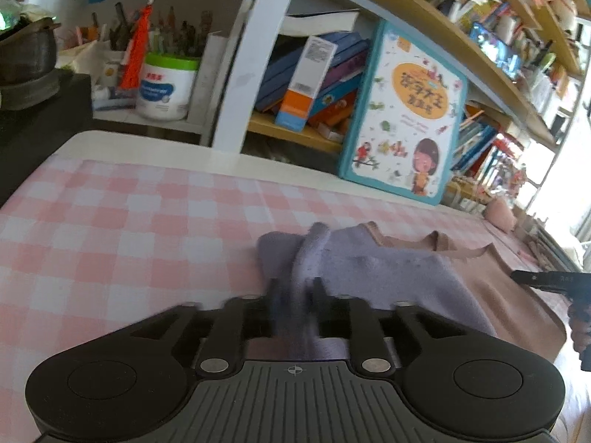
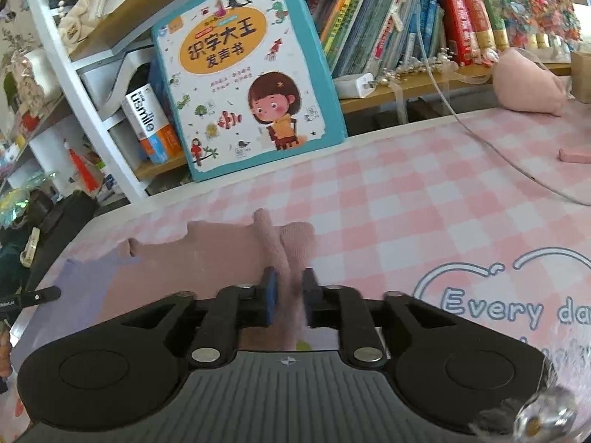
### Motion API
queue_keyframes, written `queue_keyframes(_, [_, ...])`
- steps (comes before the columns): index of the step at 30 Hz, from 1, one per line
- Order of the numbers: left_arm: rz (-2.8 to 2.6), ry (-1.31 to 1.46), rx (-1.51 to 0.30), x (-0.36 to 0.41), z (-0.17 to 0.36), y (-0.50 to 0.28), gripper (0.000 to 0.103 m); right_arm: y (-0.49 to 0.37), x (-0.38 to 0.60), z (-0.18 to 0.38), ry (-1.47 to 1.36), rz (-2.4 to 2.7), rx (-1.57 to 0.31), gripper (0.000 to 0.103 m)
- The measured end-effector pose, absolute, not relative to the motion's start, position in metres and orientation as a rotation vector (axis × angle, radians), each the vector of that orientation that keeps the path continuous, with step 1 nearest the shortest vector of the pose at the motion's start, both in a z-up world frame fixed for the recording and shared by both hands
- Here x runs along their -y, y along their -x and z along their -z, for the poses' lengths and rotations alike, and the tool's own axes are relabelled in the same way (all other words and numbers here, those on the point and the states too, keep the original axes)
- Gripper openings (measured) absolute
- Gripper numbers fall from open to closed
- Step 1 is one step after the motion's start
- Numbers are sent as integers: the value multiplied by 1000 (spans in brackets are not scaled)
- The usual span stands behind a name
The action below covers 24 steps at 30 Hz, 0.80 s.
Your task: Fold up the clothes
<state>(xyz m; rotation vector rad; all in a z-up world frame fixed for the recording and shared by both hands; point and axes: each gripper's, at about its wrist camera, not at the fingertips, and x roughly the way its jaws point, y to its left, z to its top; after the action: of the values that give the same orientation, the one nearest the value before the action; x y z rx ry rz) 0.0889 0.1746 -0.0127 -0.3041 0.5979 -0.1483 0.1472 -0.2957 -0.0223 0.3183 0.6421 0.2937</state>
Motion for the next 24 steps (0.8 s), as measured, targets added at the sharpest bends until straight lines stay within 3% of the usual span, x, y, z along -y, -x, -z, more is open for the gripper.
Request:
queue_keyframes(1, [146, 298, -599, -174, 13, -89, 58, -147, 297, 22, -321, -288, -644, 35])
queue_keyframes(2, [143, 292, -600, -174, 14, -89, 59, -146, 298, 23, -326, -284, -647, 40])
queue_keyframes(5, [140, 272, -598, -170, 14, -89, 56, -147, 303, 27, -370, -296, -664, 40])
queue_keyframes(7, [149, 271, -596, -169, 14, -89, 53, -147, 305, 28, -388, -309, -668, 39])
queue_keyframes(10, [177, 287, -598, -167, 15, -90, 36, -148, 305, 29, -418, -340, -677, 23])
queue_keyframes(14, [187, 300, -593, -168, 15, -90, 28, -146, 301, 29, -414, -344, -674, 22])
queue_keyframes(24, [155, 336, -599, -183, 16, -90, 28, -144, 291, 31, -423, -400, -679, 22])
